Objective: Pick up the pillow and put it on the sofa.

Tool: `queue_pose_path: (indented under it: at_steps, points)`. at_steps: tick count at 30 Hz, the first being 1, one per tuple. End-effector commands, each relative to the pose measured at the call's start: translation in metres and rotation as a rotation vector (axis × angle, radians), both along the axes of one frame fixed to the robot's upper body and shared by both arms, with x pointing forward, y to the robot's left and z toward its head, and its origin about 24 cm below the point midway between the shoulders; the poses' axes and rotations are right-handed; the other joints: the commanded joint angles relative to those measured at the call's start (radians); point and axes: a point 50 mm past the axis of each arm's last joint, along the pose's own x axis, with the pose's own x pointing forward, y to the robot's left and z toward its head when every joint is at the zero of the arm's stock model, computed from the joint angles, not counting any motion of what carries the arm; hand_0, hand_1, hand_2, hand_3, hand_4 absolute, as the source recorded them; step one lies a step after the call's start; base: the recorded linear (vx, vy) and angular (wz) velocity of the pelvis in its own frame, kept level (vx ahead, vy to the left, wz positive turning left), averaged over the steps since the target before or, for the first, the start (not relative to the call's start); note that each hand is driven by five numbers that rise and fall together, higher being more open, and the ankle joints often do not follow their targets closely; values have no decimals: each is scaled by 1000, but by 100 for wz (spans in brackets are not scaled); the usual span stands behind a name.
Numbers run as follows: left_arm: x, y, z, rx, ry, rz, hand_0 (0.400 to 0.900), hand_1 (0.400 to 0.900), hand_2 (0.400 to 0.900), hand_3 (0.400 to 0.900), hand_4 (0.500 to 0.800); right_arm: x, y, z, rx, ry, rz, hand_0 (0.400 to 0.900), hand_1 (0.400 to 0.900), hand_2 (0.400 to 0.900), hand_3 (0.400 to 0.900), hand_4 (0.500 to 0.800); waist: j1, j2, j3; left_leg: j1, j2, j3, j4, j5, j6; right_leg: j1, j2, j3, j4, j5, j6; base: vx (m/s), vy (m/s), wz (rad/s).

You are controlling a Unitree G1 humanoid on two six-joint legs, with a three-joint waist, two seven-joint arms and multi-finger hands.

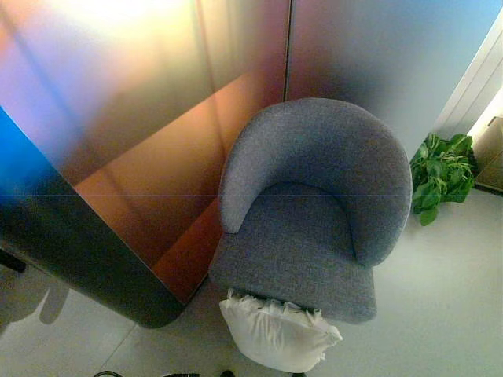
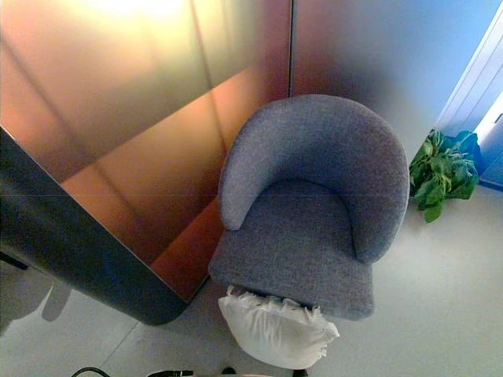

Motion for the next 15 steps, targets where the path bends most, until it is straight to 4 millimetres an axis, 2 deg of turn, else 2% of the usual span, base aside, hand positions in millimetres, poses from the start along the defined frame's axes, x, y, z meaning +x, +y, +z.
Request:
queue_pose_path:
  at_steps: [1,9,12,15]
  points:
    - [7,13,4,42,4,-18,900,900,900,900,800,22,-4,5,-38,-29,28,900,900,900,900,800,6,-35,28,85,-76,20,10,-140,23,8,12,-1,19,-21,48,0,0,0]
    - [7,14,4,34,1,-22,900,900,900,900,800,18,-6,5,-48,-22,11,900,900,900,900,800,8,-34,31,85,-77,22,12,-140,23,5,9,0,25,-19,52,4,-9,0]
    - [10,13,5,24,-12,-43,900,900,900,900,800,27,-10,8,-52,-46,15,900,900,900,900,800,8,-24,49,63,-80,19,18,-136,24,-21,3,5,33,-17,53,-32,-25,0]
    - [25,10,8,-6,-71,-74,900,900,900,900,800,47,-16,15,-59,-104,-4,900,900,900,900,800,6,-2,82,24,-89,9,21,-125,24,-68,-6,13,44,-12,55,-115,33,-1]
